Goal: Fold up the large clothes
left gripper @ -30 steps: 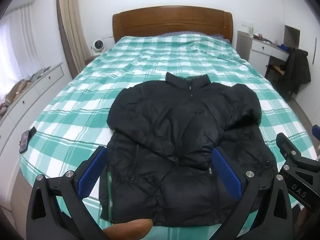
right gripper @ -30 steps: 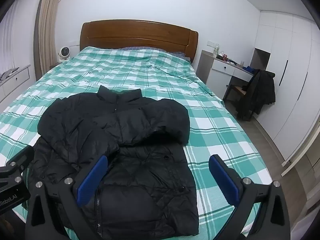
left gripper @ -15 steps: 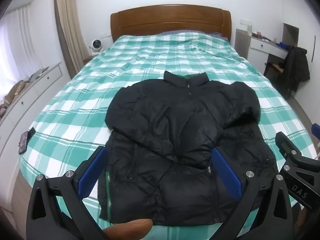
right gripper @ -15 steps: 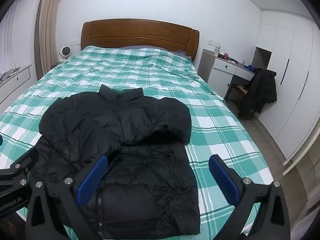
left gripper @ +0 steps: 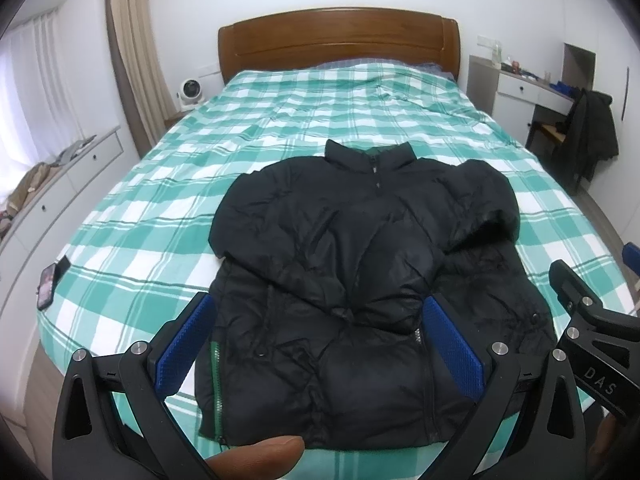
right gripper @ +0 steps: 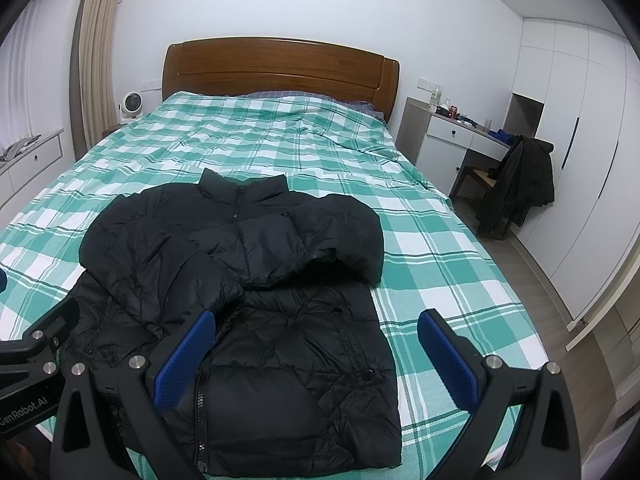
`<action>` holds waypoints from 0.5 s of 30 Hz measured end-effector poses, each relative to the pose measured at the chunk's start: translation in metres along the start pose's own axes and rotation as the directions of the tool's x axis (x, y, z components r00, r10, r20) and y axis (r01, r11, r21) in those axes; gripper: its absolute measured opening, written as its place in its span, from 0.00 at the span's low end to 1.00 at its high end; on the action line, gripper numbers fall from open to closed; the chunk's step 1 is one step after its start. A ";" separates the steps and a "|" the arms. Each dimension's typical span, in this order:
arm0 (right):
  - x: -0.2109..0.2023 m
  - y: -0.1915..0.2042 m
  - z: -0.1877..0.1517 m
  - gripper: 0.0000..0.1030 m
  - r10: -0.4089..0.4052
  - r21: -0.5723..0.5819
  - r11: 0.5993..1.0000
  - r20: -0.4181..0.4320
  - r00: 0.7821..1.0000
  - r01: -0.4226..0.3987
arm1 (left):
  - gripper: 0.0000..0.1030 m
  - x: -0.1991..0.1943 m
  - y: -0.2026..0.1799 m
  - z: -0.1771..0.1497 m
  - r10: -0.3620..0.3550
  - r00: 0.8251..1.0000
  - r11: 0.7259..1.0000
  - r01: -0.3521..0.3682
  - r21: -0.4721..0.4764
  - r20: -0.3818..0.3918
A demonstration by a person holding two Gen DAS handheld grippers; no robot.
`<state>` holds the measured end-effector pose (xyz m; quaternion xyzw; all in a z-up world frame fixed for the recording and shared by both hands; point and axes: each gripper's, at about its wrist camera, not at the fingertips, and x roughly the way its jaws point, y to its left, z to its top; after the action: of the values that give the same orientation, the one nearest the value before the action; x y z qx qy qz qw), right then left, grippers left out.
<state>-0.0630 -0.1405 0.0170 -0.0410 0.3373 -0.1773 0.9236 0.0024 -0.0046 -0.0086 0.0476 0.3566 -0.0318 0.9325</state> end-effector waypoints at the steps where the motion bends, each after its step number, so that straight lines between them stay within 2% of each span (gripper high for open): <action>1: 0.000 0.000 0.000 1.00 0.001 0.002 1.000 -0.002 1.000 -0.001 | 1.00 0.000 -0.001 -0.001 0.000 1.000 1.000 0.000 0.004 0.000; 13: 0.003 -0.011 -0.007 1.00 0.019 0.024 1.000 -0.005 1.000 -0.018 | 1.00 0.007 0.004 -0.004 -0.017 1.000 1.000 0.017 0.017 -0.011; 15: 0.003 -0.015 -0.009 1.00 0.044 0.035 0.998 0.010 0.999 -0.044 | 1.00 0.007 0.008 -0.006 -0.037 0.999 0.999 0.037 0.011 -0.014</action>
<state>-0.0709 -0.1558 0.0110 -0.0180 0.3307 -0.1629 0.9294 0.0045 0.0034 -0.0176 0.0463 0.3638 -0.0505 0.9289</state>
